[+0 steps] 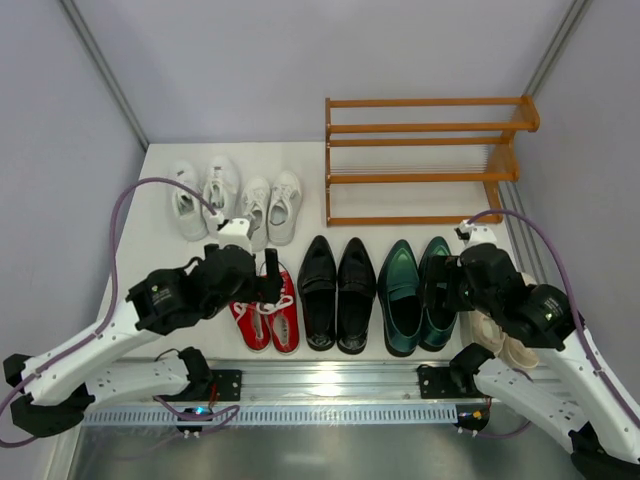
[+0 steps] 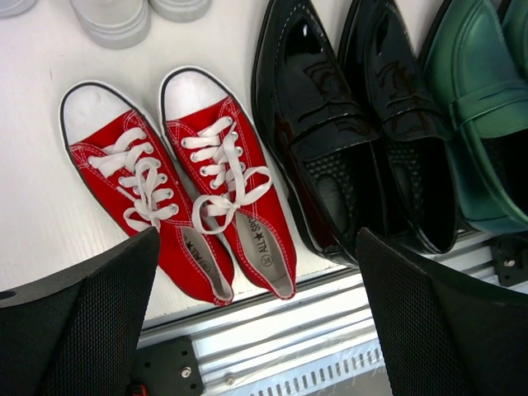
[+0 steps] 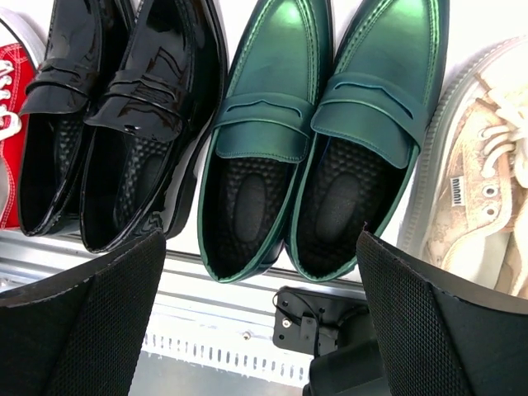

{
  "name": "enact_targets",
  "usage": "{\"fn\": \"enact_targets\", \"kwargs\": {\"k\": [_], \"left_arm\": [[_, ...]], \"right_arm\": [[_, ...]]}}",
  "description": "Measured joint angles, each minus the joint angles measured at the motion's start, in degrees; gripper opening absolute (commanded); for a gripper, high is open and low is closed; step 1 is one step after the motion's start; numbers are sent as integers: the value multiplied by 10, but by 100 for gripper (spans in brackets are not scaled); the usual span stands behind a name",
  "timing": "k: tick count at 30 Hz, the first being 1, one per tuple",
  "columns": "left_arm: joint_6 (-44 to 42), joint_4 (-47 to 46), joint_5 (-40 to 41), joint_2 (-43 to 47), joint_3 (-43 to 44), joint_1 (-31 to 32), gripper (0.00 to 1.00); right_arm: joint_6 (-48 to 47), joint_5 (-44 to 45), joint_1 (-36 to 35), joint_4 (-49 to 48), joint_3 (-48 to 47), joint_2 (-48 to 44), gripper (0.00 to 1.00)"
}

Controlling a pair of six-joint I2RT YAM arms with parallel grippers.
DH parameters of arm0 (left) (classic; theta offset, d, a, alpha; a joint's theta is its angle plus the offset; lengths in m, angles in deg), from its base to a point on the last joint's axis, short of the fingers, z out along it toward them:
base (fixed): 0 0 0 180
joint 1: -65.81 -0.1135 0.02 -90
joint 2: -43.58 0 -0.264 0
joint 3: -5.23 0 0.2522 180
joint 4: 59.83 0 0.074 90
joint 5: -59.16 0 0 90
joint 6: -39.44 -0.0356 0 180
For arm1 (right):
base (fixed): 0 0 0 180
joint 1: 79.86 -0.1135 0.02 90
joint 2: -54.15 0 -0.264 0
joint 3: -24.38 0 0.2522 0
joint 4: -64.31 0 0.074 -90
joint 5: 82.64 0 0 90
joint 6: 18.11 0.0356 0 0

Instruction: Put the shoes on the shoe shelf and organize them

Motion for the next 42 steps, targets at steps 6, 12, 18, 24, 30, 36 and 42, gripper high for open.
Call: {"fn": "enact_targets", "kwargs": {"k": [6,12,18,24,30,36,42], "left_arm": [[18,-18,12,58,-20,0,100],[29,-34,15,90,-52,0,100],[34,-46,15,102,-69,0,100],[44,-50,16,118,-86,0,100],[46,-57,19,131,-97,0,100],[48,-57,21,148,-111,0,100],[59,-55,29,186,-128,1,100]], "right_arm": [[32,-3,0,0,46,-16,98],[98,24,0,19,91,-28,98],[165,53,-1,21,140,-7,98],[212,80,-5,23,150,8,98],[235,85,-22,-4,169,47,100],[244,121,-63,-15,167,117,89],[240,157,-97,-10,135,190,87]]}}
